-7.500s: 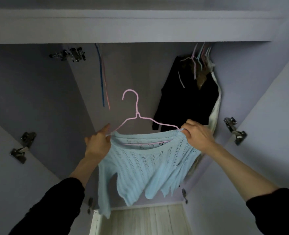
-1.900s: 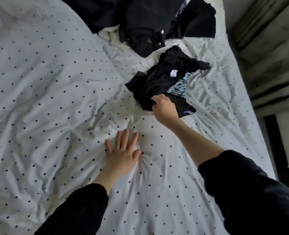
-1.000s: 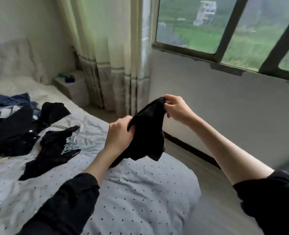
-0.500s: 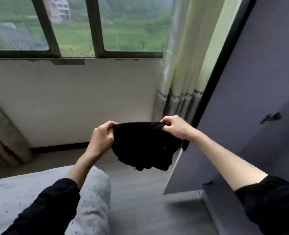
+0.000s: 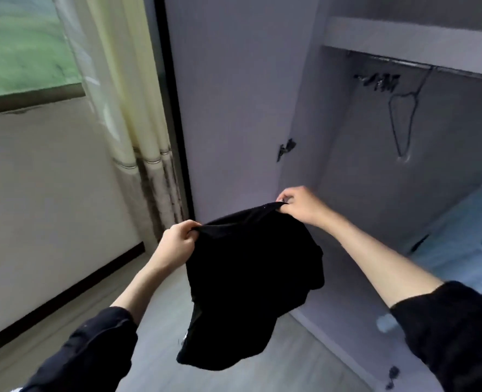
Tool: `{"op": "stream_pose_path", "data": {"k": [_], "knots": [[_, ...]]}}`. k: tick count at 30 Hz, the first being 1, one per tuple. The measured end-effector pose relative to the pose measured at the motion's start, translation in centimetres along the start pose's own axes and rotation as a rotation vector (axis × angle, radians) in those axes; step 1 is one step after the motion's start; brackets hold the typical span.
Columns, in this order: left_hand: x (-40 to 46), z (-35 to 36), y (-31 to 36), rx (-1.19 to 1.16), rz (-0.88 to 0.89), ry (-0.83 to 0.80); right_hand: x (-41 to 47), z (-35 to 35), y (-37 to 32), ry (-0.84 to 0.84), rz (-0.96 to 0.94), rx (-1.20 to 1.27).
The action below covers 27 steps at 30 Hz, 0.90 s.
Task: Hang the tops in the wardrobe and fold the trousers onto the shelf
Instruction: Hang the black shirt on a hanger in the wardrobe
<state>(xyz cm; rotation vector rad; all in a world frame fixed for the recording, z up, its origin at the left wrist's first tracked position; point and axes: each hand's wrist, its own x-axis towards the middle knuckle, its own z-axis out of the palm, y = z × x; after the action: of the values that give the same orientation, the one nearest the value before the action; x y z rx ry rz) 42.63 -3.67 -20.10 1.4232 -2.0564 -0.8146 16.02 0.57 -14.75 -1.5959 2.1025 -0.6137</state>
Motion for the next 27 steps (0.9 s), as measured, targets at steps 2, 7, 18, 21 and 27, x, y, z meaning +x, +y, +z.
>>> {"op": "stream_pose_path", "data": {"k": [2, 7, 18, 21, 27], "knots": [[1.5, 2.4, 0.7, 0.039, 0.093, -0.18, 0.0, -1.6, 0.9, 0.007, 0.038, 0.023], [4.0, 7.3, 3.6, 0.067, 0.23, -0.406, -0.6, -3.6, 2.9, 0.075, 0.125, 0.116], [11.9, 13.8, 13.2, -0.544, -0.023, -0.342, -1.7, -11.7, 16.7, 0.094, 0.368, -0.134], [14.1, 15.8, 16.1, -0.525, 0.051, -0.345, -2.1, -13.7, 19.8, 0.077, 0.44, -0.25], [16.6, 20.8, 19.1, -0.285, 0.016, -0.437, -1.1, -16.1, 22.1, 0.189, 0.377, -0.018]]}}
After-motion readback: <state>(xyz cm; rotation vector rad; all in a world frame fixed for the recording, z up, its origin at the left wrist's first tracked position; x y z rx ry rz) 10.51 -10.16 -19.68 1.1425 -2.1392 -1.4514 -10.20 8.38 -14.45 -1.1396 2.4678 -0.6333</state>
